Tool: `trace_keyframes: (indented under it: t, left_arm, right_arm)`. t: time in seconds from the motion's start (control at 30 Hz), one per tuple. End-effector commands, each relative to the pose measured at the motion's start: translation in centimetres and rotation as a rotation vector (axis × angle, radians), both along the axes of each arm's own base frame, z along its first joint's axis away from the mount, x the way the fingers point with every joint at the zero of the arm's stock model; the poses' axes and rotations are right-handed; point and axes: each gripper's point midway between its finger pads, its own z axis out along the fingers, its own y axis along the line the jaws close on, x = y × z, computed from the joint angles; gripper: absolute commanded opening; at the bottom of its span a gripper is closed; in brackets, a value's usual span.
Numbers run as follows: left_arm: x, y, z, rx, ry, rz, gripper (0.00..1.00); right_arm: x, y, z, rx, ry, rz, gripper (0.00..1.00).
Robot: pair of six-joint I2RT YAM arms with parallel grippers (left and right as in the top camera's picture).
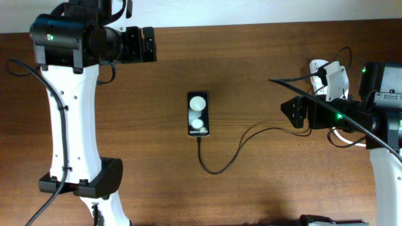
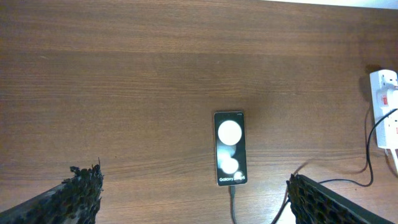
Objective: Plug charger to phone and switch on socket
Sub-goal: 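Lift the right gripper off the power strip and pull back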
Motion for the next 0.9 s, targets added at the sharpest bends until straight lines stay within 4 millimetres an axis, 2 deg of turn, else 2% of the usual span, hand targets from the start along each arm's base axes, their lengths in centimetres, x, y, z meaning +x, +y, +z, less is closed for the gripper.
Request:
trace_keyframes:
  t: [0.0,0.57,0.73,0.87]
  left_arm:
    - [-0.5,0.2,1.0,0.002,-0.029,0.003,0.99]
    - [-0.5,0.2,1.0,0.002,-0.029,0.003,0.99]
    - [-0.5,0.2,1.0,0.002,-0.029,0.003,0.99]
    - [-0.5,0.2,1.0,0.002,-0.029,0.003,0.99]
  right_arm:
    - [0.1,0.0,-0.1,-0.013,-0.002,0.008,0.99]
    - [-0.2,0.0,0.4,-0.028,-0.022,0.006,0.99]
    - [-0.4,-0.8,2.0,-0.084,-0.117,-0.026,0.99]
    - [0.1,-1.7,4.5,-0.146,-0.327,-0.064,0.99]
